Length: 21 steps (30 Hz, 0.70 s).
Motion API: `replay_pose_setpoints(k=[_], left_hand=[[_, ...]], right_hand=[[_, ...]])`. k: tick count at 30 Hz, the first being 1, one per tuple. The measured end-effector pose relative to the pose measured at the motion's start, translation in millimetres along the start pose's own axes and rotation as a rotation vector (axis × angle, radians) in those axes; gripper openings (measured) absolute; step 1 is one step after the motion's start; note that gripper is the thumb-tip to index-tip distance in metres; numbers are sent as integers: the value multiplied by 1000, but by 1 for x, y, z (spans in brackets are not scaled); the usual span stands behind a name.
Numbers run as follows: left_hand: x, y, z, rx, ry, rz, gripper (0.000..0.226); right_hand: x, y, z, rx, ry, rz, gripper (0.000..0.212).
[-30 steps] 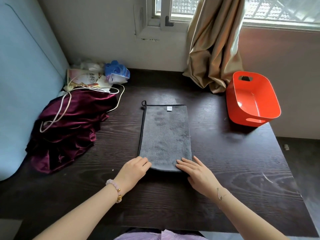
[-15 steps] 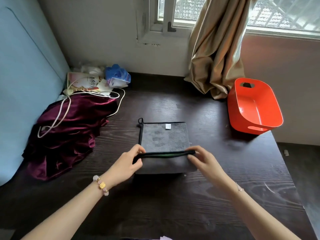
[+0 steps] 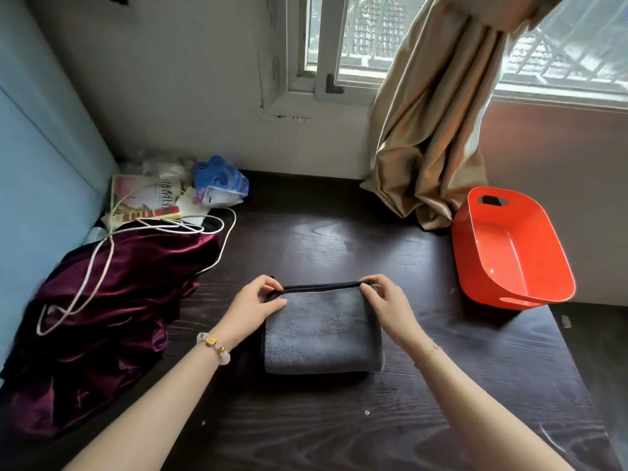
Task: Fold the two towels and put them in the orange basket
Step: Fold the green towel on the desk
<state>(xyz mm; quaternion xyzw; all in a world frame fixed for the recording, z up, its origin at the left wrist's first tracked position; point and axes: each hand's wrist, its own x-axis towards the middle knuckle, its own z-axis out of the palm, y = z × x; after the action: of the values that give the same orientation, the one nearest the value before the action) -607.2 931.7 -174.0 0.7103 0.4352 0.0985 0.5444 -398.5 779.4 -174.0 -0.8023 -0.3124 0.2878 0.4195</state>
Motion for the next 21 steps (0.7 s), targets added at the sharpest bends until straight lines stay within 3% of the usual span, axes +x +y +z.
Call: replay_pose_setpoints(k=[5, 10, 14, 17, 21], left_hand=[[27, 0, 8, 106, 75, -17, 16], [32, 1, 20, 432, 166, -30, 6], [30, 1, 29, 634, 219, 49, 10], [26, 0, 36, 760, 321, 161, 14], [6, -3, 54, 797, 471, 440, 24]], right_hand=[[27, 9, 9, -161, 20, 98, 13], [32, 16, 15, -240, 40, 171, 17], [31, 20, 20, -295, 94, 195, 20], [24, 17, 28, -432, 243, 55, 27], [-4, 16, 43, -536, 435, -312, 30]])
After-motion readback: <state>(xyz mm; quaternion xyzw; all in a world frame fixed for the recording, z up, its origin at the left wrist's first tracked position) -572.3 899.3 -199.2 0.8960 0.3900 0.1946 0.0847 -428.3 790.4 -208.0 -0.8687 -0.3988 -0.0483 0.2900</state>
